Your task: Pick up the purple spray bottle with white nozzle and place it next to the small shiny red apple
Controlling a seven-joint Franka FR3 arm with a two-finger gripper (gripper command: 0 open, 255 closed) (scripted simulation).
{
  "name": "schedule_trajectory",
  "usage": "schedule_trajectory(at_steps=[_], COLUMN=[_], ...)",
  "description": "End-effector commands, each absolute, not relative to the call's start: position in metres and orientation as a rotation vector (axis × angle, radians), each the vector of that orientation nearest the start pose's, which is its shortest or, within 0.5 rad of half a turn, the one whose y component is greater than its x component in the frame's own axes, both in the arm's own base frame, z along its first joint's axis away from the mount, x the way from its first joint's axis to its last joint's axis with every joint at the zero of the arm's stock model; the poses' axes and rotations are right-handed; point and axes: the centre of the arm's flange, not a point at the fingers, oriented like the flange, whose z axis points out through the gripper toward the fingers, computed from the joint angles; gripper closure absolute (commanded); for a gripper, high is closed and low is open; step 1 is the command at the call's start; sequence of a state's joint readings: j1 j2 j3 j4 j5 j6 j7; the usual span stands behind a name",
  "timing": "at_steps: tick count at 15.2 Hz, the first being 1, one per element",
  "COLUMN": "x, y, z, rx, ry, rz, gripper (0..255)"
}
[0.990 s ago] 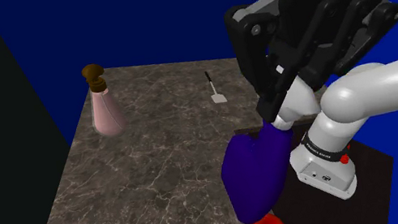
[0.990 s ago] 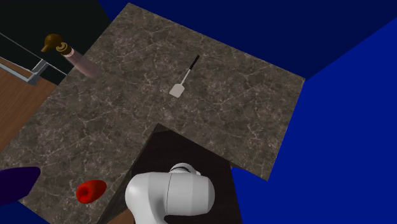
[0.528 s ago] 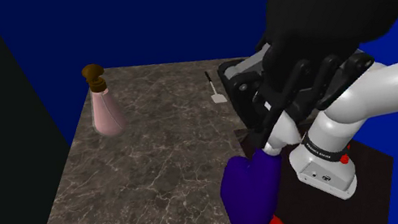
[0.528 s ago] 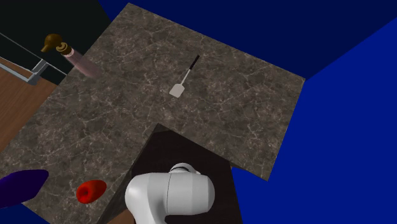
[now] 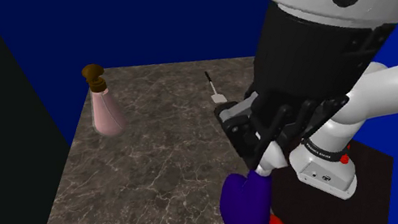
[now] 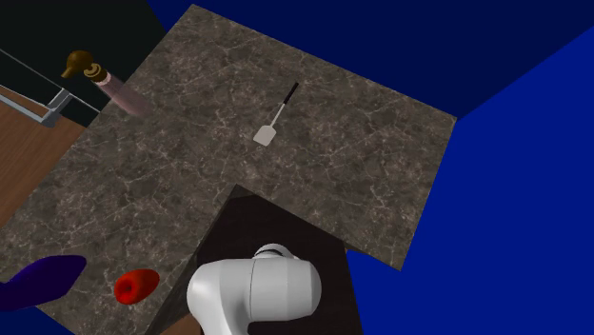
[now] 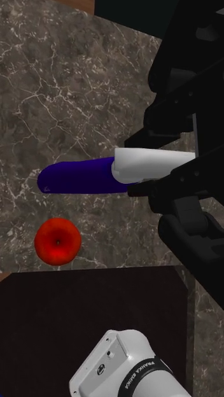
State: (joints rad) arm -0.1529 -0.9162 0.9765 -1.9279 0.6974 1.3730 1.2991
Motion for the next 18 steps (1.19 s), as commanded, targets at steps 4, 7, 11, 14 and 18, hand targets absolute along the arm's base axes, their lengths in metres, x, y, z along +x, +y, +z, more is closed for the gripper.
schedule_trajectory(at_steps=[4, 7, 11, 14, 18], x=[0.083, 0.083, 0.083, 0.083, 0.083], y=[0.449, 0.449, 0.449, 0.449, 0.449], z=[0.567, 0.551, 0.53, 0.514, 0.493], rx=[-3.038, -3.038, -3.038, -3.038, -3.038], ry=[0.848, 0.848, 0.848, 0.848, 0.848], rz=[-0.057, -0.057, -0.057, -0.057, -0.057], gripper=[255, 255, 255, 255, 255])
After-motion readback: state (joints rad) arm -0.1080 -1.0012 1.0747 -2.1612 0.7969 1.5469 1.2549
